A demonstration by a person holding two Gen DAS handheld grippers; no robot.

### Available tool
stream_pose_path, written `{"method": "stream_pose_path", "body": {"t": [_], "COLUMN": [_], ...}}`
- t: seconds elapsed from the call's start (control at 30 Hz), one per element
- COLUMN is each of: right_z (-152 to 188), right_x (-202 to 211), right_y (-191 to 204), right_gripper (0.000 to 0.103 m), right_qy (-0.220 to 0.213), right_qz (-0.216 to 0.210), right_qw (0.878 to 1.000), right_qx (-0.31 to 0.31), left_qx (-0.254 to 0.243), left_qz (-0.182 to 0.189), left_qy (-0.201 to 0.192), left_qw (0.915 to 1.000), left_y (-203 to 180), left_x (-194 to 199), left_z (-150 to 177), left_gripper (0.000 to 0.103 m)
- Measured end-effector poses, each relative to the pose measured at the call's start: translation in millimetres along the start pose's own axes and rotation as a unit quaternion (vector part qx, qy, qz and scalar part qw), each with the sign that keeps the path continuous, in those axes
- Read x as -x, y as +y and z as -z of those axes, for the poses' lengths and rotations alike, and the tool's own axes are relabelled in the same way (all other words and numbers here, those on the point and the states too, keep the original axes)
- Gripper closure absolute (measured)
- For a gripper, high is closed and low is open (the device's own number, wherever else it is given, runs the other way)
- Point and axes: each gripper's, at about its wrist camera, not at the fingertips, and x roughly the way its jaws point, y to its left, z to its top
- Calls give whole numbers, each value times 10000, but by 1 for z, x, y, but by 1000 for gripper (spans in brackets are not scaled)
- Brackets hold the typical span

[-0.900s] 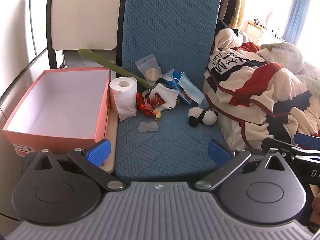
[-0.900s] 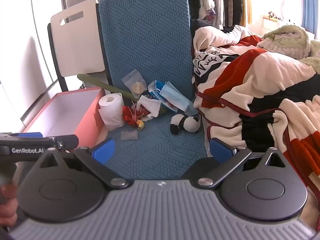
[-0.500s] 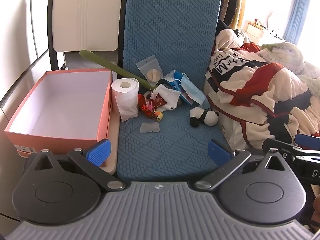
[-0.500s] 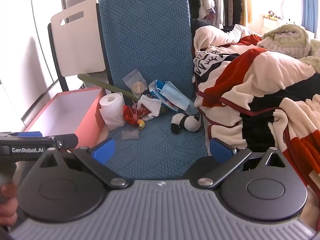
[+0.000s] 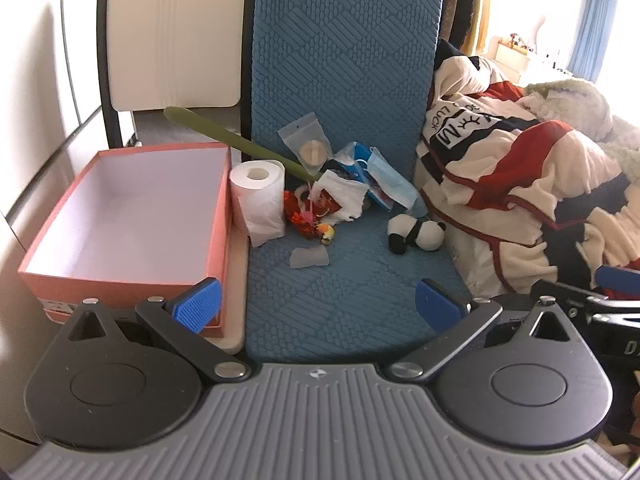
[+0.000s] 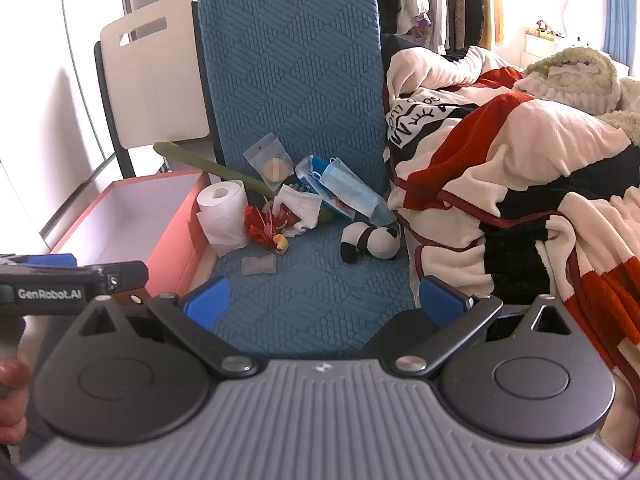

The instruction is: Organize soft objects

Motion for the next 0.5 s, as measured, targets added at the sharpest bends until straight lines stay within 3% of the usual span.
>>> {"method": "stream_pose_path", "body": {"t": [0.5], "right_z": [0], "right_x": [1], "right_y": [1], "right_gripper": [0], "right_qy": [-1], "right_qz": [6], "right_qw": [10000], "right_qx": [24], "left_qx": [30], "left_qz": [52], "left_qy": [38], "left_qw": [10000], "left_y": [1], "left_x": [-1], "left_z": [-1], "left_gripper": [0]}}
